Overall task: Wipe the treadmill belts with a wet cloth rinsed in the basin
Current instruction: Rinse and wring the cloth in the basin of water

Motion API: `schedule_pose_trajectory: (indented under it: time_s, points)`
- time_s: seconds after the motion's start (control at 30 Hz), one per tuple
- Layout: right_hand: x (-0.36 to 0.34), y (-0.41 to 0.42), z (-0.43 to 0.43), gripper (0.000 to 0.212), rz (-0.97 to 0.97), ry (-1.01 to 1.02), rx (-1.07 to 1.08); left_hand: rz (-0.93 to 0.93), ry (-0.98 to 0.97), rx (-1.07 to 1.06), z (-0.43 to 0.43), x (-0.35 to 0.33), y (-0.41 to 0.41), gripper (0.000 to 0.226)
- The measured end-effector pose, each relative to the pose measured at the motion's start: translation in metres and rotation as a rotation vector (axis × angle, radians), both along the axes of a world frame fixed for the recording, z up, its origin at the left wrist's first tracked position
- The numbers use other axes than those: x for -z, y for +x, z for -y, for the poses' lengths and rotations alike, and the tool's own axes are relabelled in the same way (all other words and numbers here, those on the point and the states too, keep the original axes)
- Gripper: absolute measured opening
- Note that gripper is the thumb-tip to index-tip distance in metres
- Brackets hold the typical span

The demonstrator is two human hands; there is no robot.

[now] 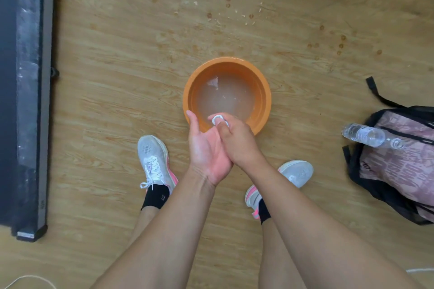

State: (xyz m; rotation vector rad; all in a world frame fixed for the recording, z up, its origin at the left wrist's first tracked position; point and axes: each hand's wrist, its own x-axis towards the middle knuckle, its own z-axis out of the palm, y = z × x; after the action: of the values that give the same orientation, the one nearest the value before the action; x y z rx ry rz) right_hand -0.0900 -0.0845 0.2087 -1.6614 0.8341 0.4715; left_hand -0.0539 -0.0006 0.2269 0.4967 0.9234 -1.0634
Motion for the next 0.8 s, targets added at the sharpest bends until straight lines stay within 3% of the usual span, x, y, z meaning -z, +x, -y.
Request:
schedule_pose_trajectory:
  time_s: [0.07, 0.17, 0.27, 0.4, 0.47, 0.57, 0.63, 0.7, 0.8]
  points:
    - [0.012, 0.006, 0.004, 0.029, -0.086, 0.032, -0.018, 0.040, 0.020, 0.050, -0.003, -0.008, -0.004, 0.097]
    - [0.026, 0.017, 0.028, 0.028, -0.215, 0.144, 0.183, 0.095, 0.096, 0.146, -0.007, -0.017, -0.010, 0.105]
    - [0.030, 0.023, 0.045, 0.027, -0.196, 0.157, 0.323, 0.195, 0.303, 0.224, -0.018, -0.009, -0.005, 0.081]
    - [0.016, 0.019, 0.038, 0.031, -0.048, 0.012, 0.276, 0.392, 0.585, 0.390, -0.015, 0.018, 0.010, 0.038]
    - [0.001, 0.015, 0.020, 0.033, -0.005, 0.046, 0.252, 0.426, 0.652, 0.423, -0.004, 0.028, 0.014, 0.031]
    - [-0.020, 0.010, -0.010, 0.039, 0.015, 0.474, 0.493, 0.255, 0.464, 0.331, 0.015, 0.029, 0.021, 0.043]
    - [-0.025, 0.009, -0.013, 0.069, 0.000, 0.790, 0.808, 0.157, 0.361, 0.295, 0.021, 0.030, 0.020, 0.052]
    - [-0.032, 0.006, -0.002, 0.084, -0.004, 0.873, 0.921, 0.177, 0.349, 0.245, 0.019, 0.038, 0.018, 0.047]
    - [-0.050, 0.005, 0.010, 0.073, -0.032, 0.753, 0.779, 0.119, 0.375, 0.183, 0.009, 0.041, 0.029, 0.031]
